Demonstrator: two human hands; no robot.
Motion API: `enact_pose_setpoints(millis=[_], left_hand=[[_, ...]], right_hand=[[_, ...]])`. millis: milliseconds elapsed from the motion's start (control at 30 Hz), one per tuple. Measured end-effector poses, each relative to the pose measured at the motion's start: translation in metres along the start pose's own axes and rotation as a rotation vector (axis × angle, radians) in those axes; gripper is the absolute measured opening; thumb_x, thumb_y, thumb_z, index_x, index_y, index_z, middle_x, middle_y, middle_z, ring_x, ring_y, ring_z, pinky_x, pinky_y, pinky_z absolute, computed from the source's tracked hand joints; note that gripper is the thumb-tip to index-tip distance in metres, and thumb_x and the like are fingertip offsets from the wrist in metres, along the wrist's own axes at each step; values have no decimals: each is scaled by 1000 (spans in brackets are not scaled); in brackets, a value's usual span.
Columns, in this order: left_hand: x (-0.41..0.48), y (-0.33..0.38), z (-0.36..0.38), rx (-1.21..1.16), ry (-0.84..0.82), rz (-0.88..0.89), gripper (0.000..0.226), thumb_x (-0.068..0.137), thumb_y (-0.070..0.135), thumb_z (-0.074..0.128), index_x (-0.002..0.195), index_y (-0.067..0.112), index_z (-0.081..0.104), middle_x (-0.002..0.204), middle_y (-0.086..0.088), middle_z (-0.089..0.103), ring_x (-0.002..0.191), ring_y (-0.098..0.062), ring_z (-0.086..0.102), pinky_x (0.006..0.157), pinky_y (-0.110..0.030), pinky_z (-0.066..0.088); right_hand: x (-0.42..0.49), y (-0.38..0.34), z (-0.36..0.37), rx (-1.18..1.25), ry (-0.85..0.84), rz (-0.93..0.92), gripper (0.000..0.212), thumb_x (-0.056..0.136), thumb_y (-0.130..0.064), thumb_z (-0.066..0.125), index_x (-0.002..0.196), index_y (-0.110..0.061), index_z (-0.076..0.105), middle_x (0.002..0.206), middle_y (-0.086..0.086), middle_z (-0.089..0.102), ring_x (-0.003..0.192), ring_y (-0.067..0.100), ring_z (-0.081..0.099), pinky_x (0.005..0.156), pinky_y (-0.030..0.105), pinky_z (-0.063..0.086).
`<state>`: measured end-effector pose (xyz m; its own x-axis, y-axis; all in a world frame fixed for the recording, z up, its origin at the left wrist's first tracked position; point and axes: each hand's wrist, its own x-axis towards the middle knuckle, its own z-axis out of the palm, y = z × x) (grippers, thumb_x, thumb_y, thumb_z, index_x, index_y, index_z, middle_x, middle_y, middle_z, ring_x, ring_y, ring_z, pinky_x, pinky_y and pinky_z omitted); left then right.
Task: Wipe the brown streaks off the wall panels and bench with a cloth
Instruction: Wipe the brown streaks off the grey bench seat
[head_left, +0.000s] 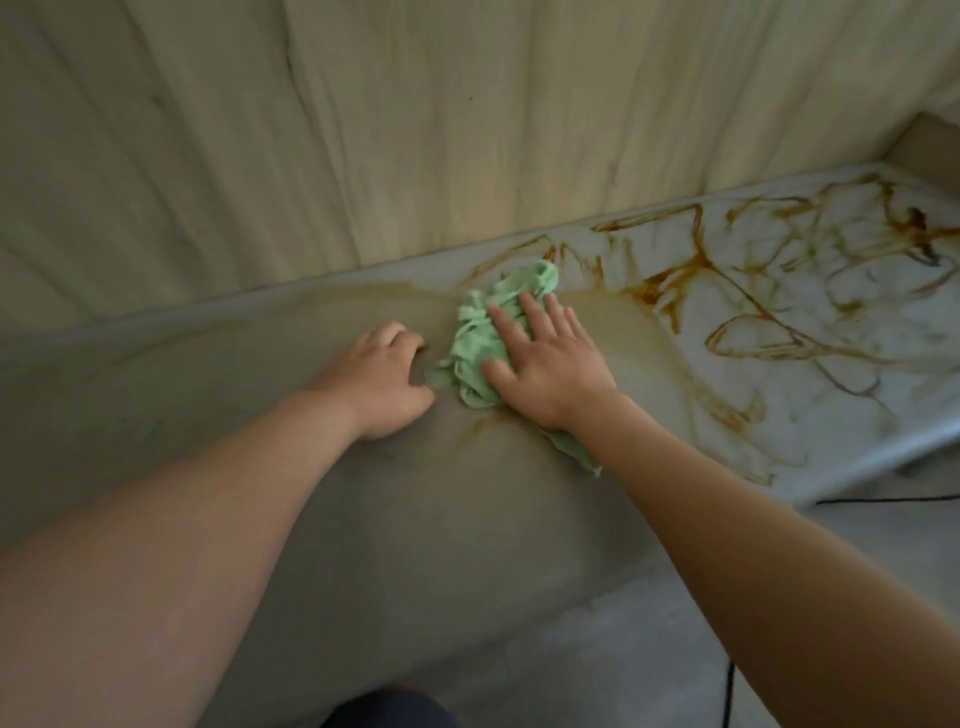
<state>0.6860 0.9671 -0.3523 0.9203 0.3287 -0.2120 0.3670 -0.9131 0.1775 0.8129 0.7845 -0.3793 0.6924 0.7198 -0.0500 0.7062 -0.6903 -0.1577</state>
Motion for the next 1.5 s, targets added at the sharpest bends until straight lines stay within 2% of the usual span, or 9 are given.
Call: enact_pose_setpoints(millis=[133,233,500,767,1100,1233,1333,1433,1500], left_hand=[[4,-6,4,57,-122,-52,71,99,49,57,160,32,24,166,2,15,152,-32,23,125,-41,23],[4,5,12,38,-159,-313,73,97,57,57,156,57,13,171,8,-5,157,-36,2,126,-54,15],[10,17,-3,40,-229,-390,80,96,56,63,158,53,13,172,-13,-9,156,-47,5,127,-54,6],[15,7,11,-29,-204,-435,80,93,52,69,152,62,16,172,1,-14,152,-56,-5,123,-63,16],[23,-1,17,42,-227,-429,84,89,62,67,148,55,7,172,-2,-14,154,-53,-1,122,-66,15],[23,13,3,62,-249,-445,76,88,61,68,144,57,18,171,-9,-4,153,-51,11,120,-68,16],[20,26,-8,82,-249,-497,76,81,61,74,140,60,25,166,-9,15,144,-50,34,113,-66,33],[15,48,-12,125,-166,-522,66,87,42,72,142,47,36,147,-13,44,133,-42,48,108,-60,42],[11,65,-9,176,-62,-513,44,101,25,46,143,37,42,149,-11,45,141,-37,39,113,-59,35]], right_hand=[[-30,2,0,-48,-60,-420,73,99,-69,28,163,-46,4,174,4,0,160,27,-6,129,41,-4],[-29,30,-6,-58,-87,-538,72,98,-70,27,162,-50,3,174,-3,-1,160,20,-6,127,38,-6],[75,107,-24,-23,-42,-39,82,93,-73,19,165,-36,6,174,5,0,160,27,-2,130,45,1],[129,30,-16,28,-19,284,91,94,-68,18,166,-14,2,170,26,-5,156,48,-10,126,56,-6],[58,15,-9,-27,-95,-436,73,99,-66,30,165,-41,8,174,4,2,160,24,-4,129,40,-3],[0,48,-16,-41,-113,-512,82,89,-73,17,164,-42,6,174,2,1,160,23,-5,127,36,-6],[-35,62,-24,26,-187,-536,84,85,-71,26,163,-44,13,174,-2,3,160,22,-4,127,36,-5],[-50,60,-34,159,-146,-448,73,86,-68,45,155,-42,39,167,-3,20,154,23,16,126,42,19],[-59,47,-34,140,-13,-386,68,85,-77,43,135,-34,54,142,1,43,133,27,39,113,43,38]])
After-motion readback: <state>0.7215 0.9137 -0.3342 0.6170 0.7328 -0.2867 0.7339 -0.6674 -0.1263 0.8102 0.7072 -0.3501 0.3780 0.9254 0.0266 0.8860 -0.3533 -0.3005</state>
